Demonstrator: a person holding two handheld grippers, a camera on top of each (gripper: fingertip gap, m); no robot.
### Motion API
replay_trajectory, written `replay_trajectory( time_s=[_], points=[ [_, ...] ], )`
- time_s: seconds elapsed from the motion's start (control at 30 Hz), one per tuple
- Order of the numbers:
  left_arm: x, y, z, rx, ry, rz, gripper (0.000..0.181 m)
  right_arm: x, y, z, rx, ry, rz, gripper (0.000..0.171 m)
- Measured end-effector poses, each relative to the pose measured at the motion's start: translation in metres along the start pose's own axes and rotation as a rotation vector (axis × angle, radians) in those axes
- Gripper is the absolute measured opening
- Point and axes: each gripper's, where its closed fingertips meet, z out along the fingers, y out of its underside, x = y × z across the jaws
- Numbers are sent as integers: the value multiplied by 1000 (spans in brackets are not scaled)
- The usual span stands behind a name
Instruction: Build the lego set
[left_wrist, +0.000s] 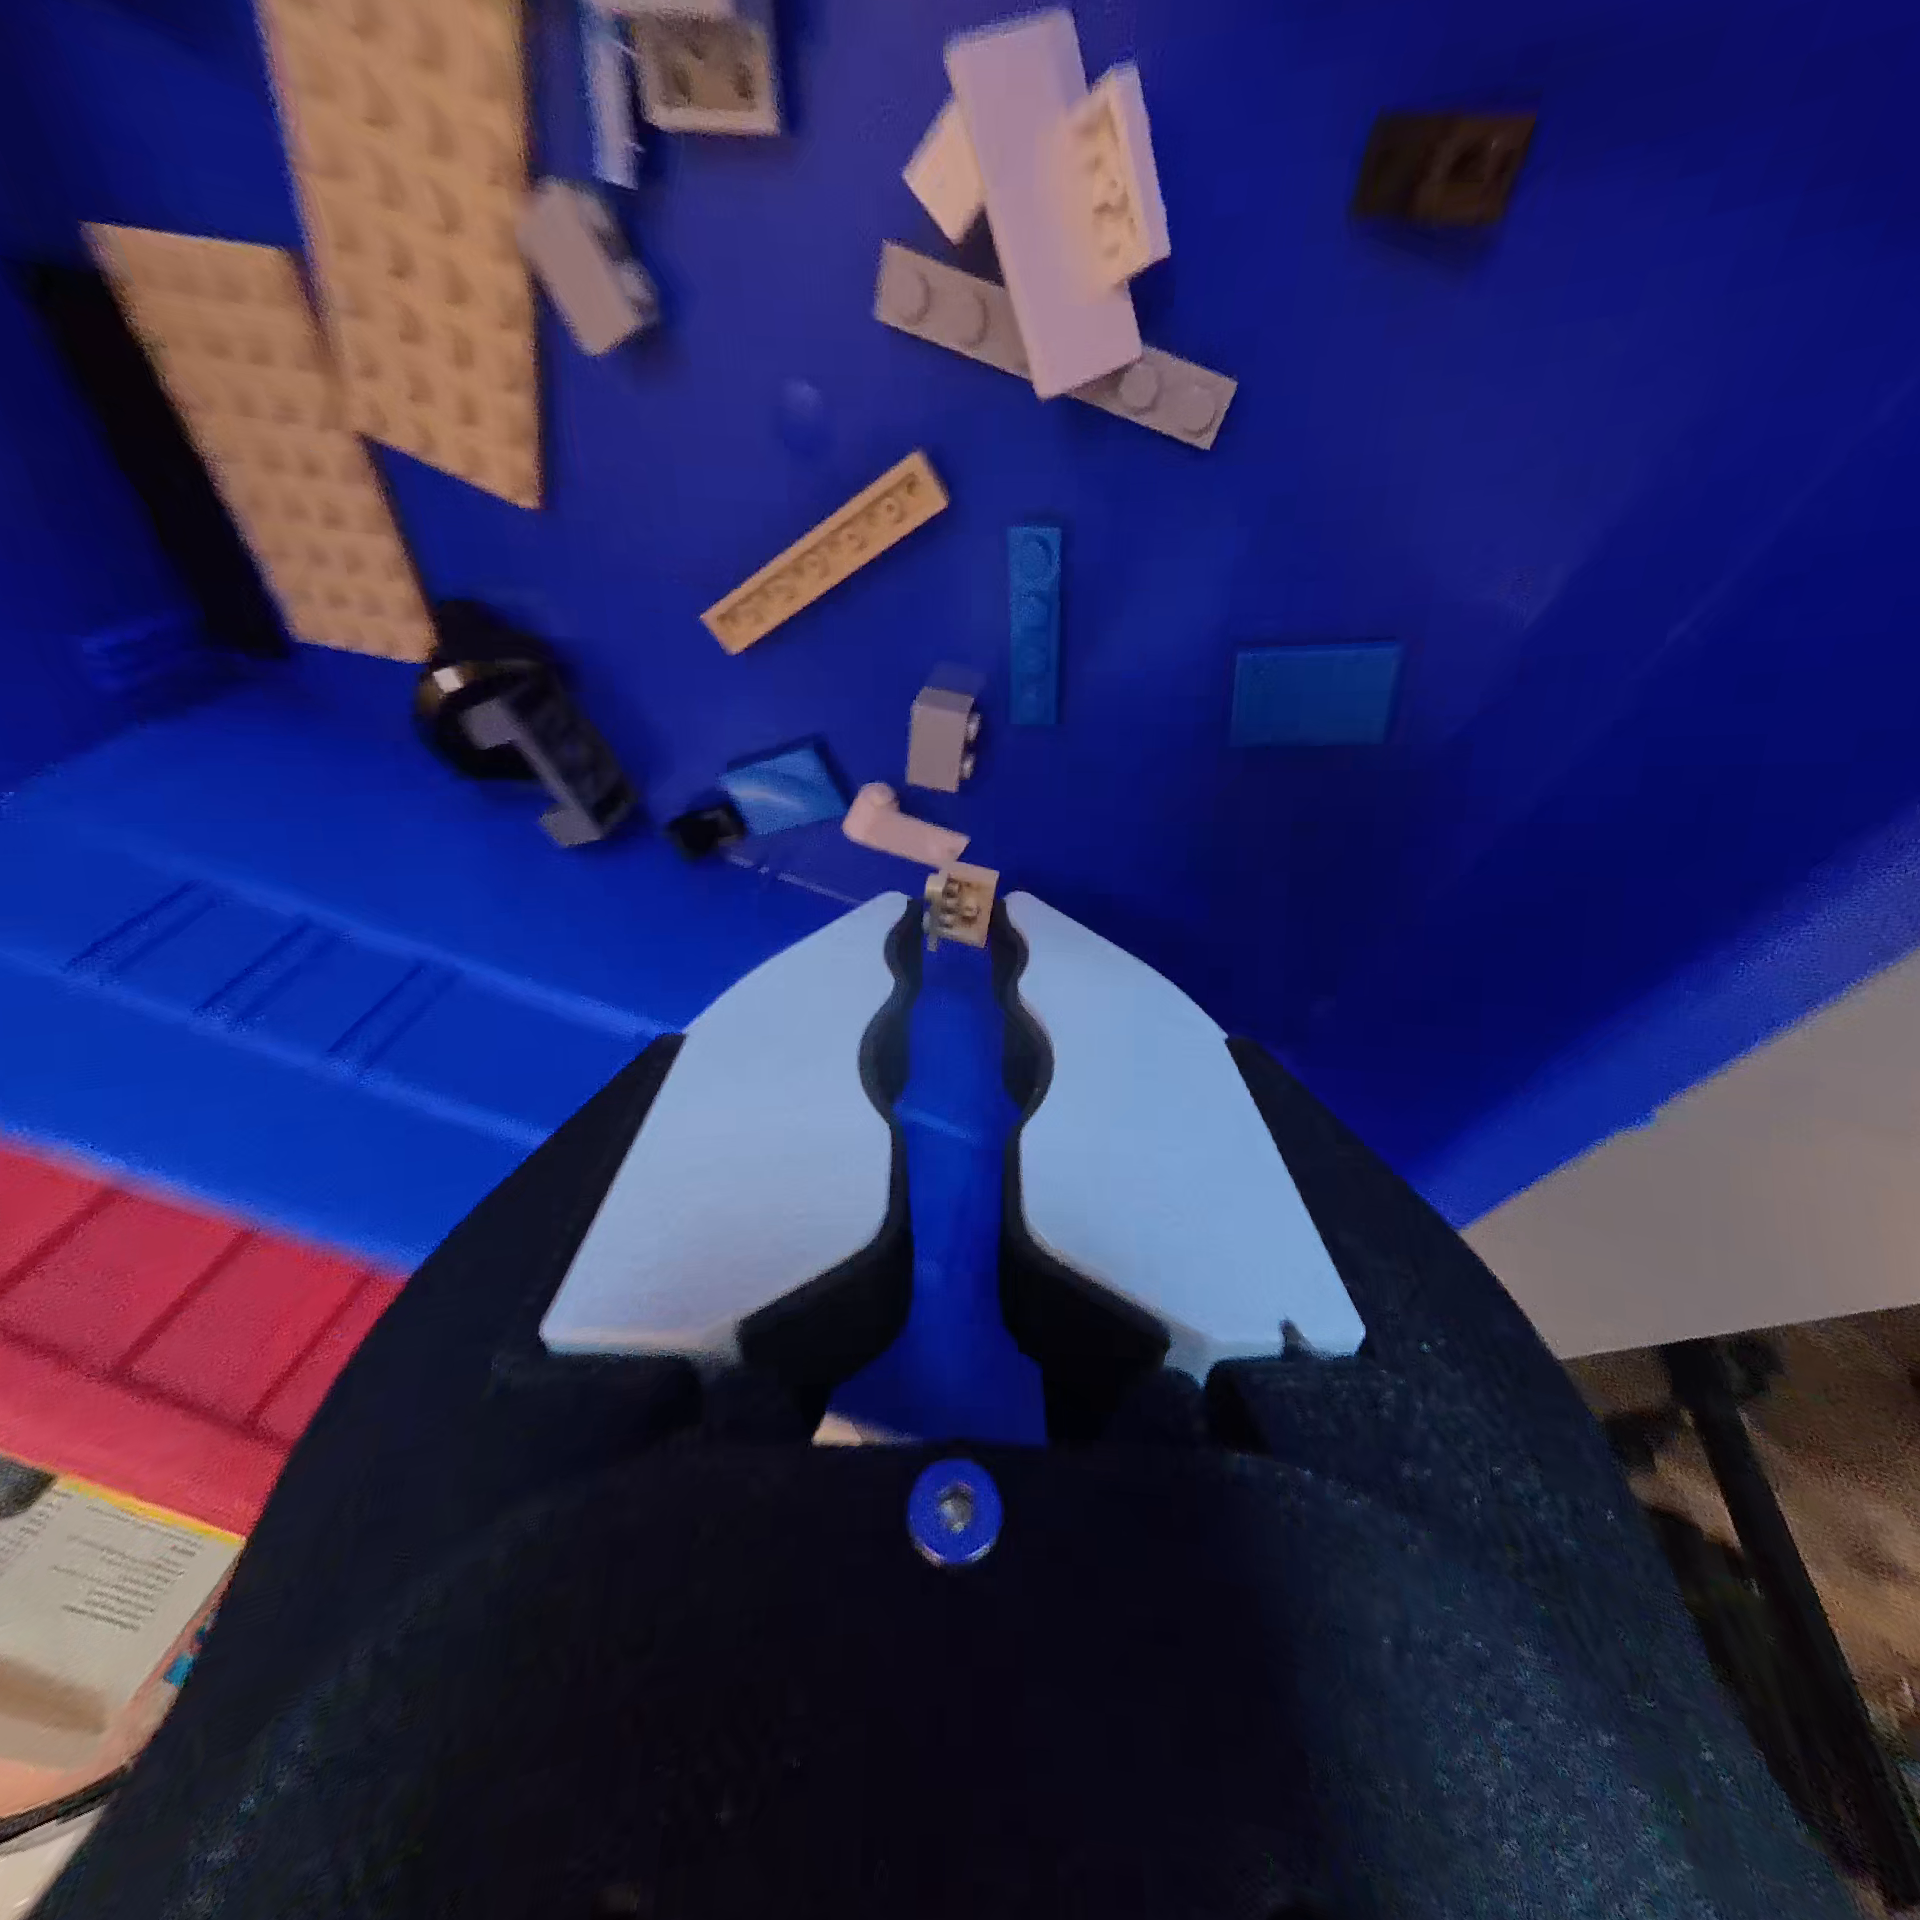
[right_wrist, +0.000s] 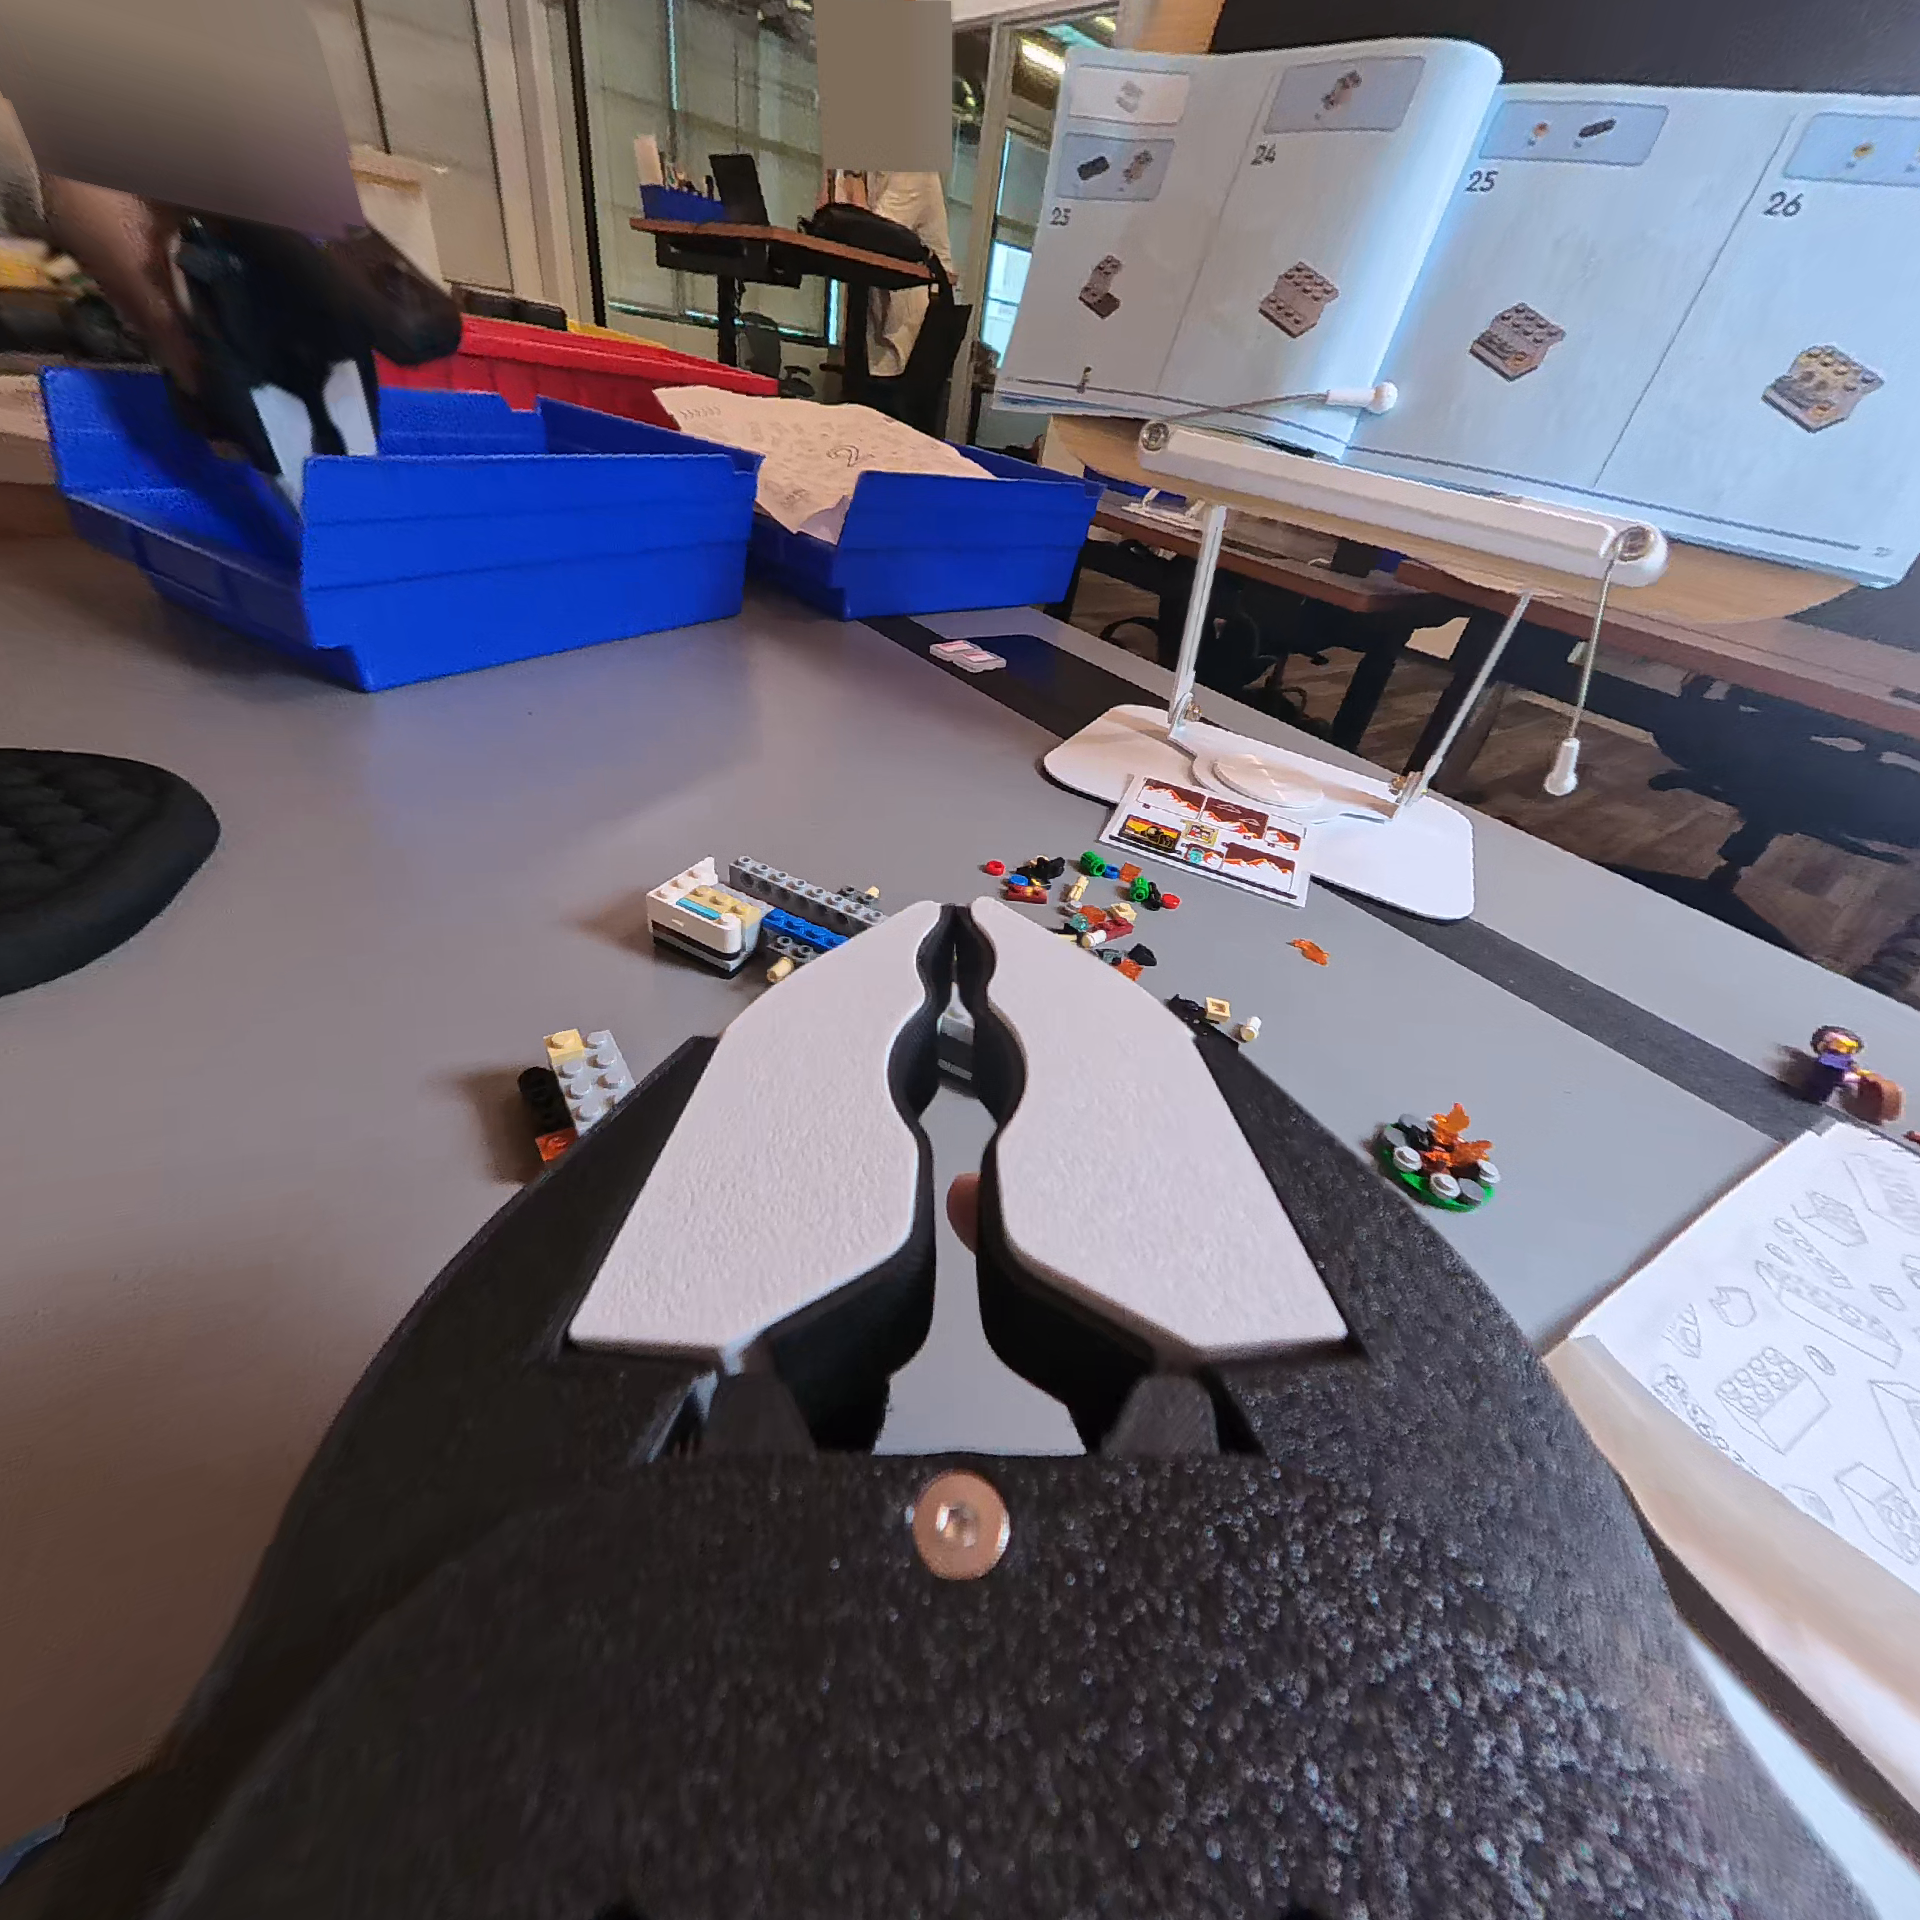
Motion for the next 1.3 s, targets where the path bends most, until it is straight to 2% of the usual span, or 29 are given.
replay_trajectory(
  time_s=[0.03,0.13,0.2,0.27,0.33,0.4,0.5,0.63,0.67,0.77,0.93,1.13,1.3],
  points=[
    [-4,-2,-14,53,-34,-19,13,-2,0,0,0,-7,-14,0],
    [-14,-30,-80,356,-169,-88,13,-11,0,0,-2,-32,-53,0],
    [-6,-66,-142,655,-222,-123,13,-16,-2,1,5,-50,-71,0],
    [23,-109,-206,990,-207,-111,13,-19,-6,2,19,-59,-83,1],
    [73,-152,-260,1313,-106,-43,13,-21,-12,1,37,-63,-88,3],
    [129,-191,-290,1568,52,40,13,-21,-21,1,62,-57,-102,4],
    [197,-251,-303,1751,363,112,13,-26,-48,3,108,-76,-146,5],
    [245,-303,-314,1806,964,133,12,-48,-89,11,123,-200,-246,20],
    [247,-309,-315,1817,1075,120,12,-54,-96,11,133,-231,-255,22],
    [239,-315,-305,1883,1275,37,12,-62,-93,10,139,-279,-243,26],
    [238,-314,-271,1847,1421,-28,12,-64,-61,13,111,-282,-225,24],
    [258,-317,-268,1780,1474,59,12,-71,-67,14,154,-293,-186,23],
    [272,-332,-253,1617,1503,37,12,-83,-72,8,198,-304,-331,16]
  ],
)
